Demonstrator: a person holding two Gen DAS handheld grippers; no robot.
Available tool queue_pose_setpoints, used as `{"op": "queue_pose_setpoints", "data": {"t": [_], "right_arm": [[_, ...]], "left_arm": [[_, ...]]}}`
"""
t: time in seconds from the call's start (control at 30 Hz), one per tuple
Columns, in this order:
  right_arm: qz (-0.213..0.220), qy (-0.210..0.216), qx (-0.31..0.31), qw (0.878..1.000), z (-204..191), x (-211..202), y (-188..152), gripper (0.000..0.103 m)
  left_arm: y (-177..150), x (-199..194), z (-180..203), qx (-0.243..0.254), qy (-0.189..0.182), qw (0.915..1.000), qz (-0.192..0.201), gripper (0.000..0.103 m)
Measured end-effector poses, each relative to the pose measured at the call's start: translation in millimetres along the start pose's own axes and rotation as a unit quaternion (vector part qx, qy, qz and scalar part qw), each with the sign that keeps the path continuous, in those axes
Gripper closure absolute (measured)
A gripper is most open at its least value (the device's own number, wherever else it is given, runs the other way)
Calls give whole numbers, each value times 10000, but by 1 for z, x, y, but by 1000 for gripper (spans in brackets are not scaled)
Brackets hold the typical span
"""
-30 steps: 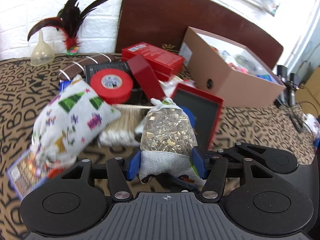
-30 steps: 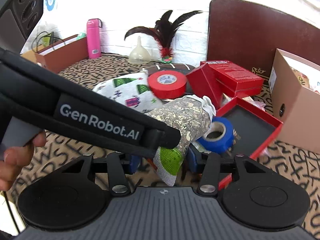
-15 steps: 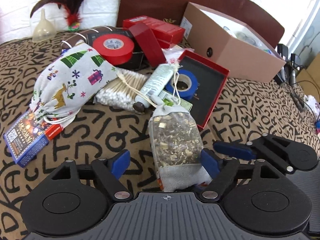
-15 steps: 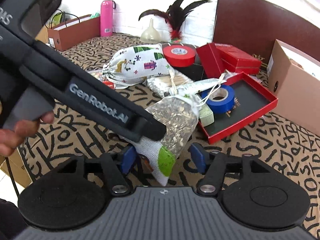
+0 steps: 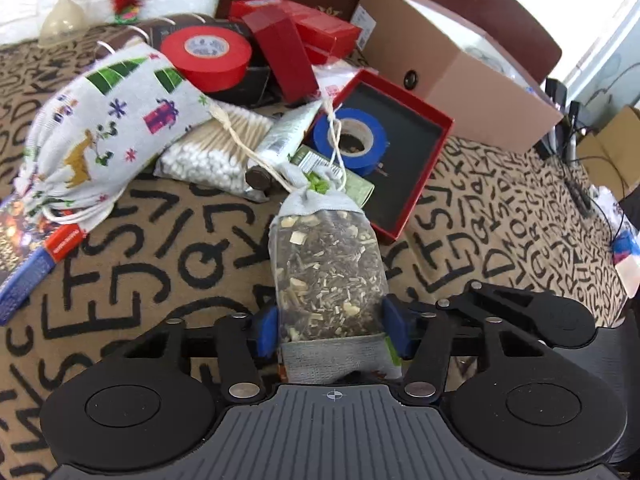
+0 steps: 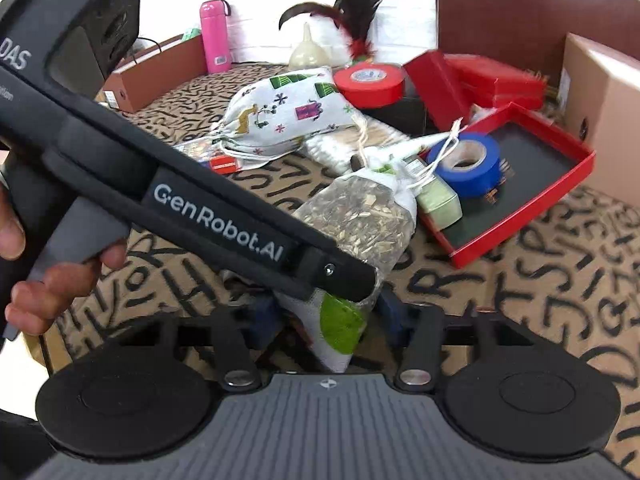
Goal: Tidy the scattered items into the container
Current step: 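Lift the sachet and carry it toward the cardboard box with the left gripper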
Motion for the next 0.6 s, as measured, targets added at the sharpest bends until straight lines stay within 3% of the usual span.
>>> {"op": "queue_pose_setpoints", "data": {"t": [0.23, 0.4, 0.6], "right_arm": [[555, -65, -252, 9981, -5, -54, 9, 53], [1159, -334, -266, 9923, 18, -94, 31, 53], [1653, -853, -196, 9824, 64, -125, 62, 53]], "left_arm": [[12, -49, 47, 526, -54, 9964, 662, 50], [50, -63, 87, 968, -272, 9888, 1104, 50], [106, -50, 135, 1314, -558, 9789, 1464, 50]]}}
Point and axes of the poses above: each gripper's, at about its wrist camera, not at the fingertips, and x roughly the way its jaws point, z to its right, y to its top, the point moved 2 cm from there along x, roughly the way its jaws point, and after that the axes turned 2 degrees about -x, right-handed, at the moved point
